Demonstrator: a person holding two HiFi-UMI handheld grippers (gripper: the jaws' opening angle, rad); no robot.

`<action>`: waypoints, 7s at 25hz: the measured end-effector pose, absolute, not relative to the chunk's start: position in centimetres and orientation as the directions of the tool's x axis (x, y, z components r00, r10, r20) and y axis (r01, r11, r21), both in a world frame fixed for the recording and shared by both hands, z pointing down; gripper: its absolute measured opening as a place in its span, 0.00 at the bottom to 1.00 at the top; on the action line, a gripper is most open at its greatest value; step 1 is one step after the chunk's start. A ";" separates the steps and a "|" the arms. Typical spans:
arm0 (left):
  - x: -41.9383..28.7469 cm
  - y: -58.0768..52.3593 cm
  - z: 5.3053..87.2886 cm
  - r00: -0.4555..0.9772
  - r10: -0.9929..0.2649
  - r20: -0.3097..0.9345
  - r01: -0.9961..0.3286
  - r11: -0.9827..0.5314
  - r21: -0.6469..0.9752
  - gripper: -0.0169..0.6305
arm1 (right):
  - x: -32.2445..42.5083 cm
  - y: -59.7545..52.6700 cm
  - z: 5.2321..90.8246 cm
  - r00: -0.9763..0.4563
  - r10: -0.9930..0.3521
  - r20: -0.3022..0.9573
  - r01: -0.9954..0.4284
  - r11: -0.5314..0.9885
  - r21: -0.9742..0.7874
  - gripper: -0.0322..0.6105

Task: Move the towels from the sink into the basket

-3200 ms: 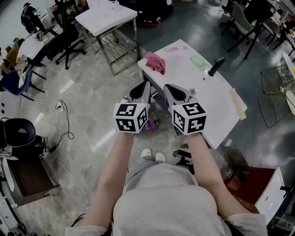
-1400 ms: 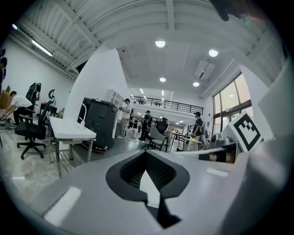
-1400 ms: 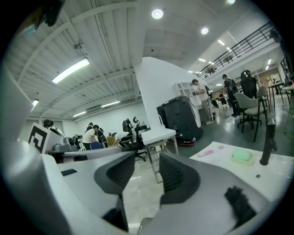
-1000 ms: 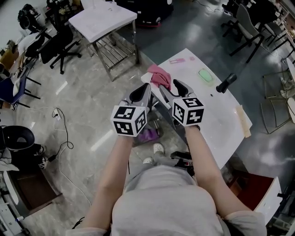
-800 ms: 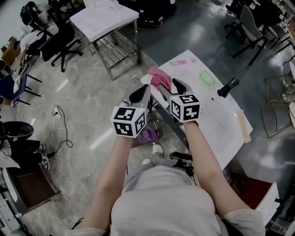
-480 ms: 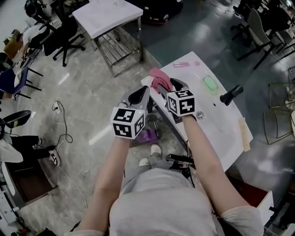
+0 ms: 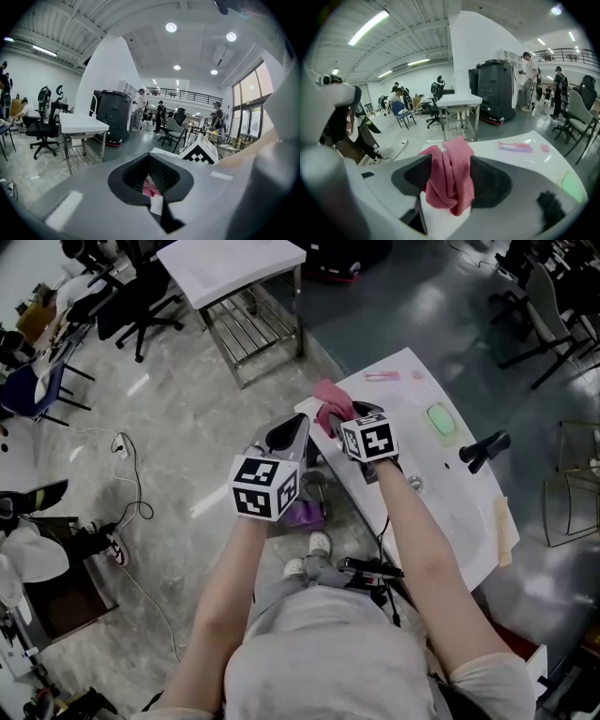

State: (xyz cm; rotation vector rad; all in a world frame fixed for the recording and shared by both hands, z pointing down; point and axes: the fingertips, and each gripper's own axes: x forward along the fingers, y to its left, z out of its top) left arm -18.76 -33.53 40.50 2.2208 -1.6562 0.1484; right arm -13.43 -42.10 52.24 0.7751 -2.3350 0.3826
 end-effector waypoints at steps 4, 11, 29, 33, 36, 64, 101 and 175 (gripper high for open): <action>-18.8 -34.6 40.9 0.308 -0.902 0.302 -0.938 -0.234 0.258 0.04 | -13.7 -42.2 54.6 -0.581 -0.383 0.718 -0.593 0.804 -0.051 0.44; -19.0 -35.0 40.7 0.301 -0.905 0.301 -0.939 -0.227 0.258 0.04 | -13.6 -42.5 55.8 -0.568 -0.375 0.733 -0.605 0.794 -0.063 0.44; -18.9 -33.5 40.3 0.307 -0.902 0.303 -0.939 -0.236 0.251 0.03 | -13.6 -40.6 54.6 -0.500 -0.410 0.763 -0.613 0.790 0.023 0.15; -18.7 -33.1 39.6 0.313 -0.904 0.291 -0.938 -0.246 0.244 0.04 | -13.0 -40.3 53.8 -0.490 -0.427 0.760 -0.629 0.777 0.031 0.15; -18.5 -32.8 39.1 0.313 -0.908 0.279 -0.938 -0.250 0.239 0.04 | -12.7 -40.1 52.6 -0.494 -0.451 0.743 -0.635 0.771 0.046 0.15; -17.2 -27.0 32.7 0.336 -0.927 0.167 -0.933 -0.303 0.191 0.04 | -11.5 -34.5 38.3 -0.578 -0.643 0.502 -0.674 0.723 0.150 0.15; -18.0 -17.8 28.9 0.287 -0.953 0.101 -0.950 -0.270 0.154 0.04 | -11.4 -20.5 27.8 -0.708 -0.680 0.192 -0.674 0.731 0.102 0.15; -21.6 -14.4 62.8 0.174 -0.860 0.479 -0.951 -0.022 0.308 0.04 | -13.6 -16.0 63.6 -0.722 -0.404 0.562 -0.580 0.796 -0.172 0.16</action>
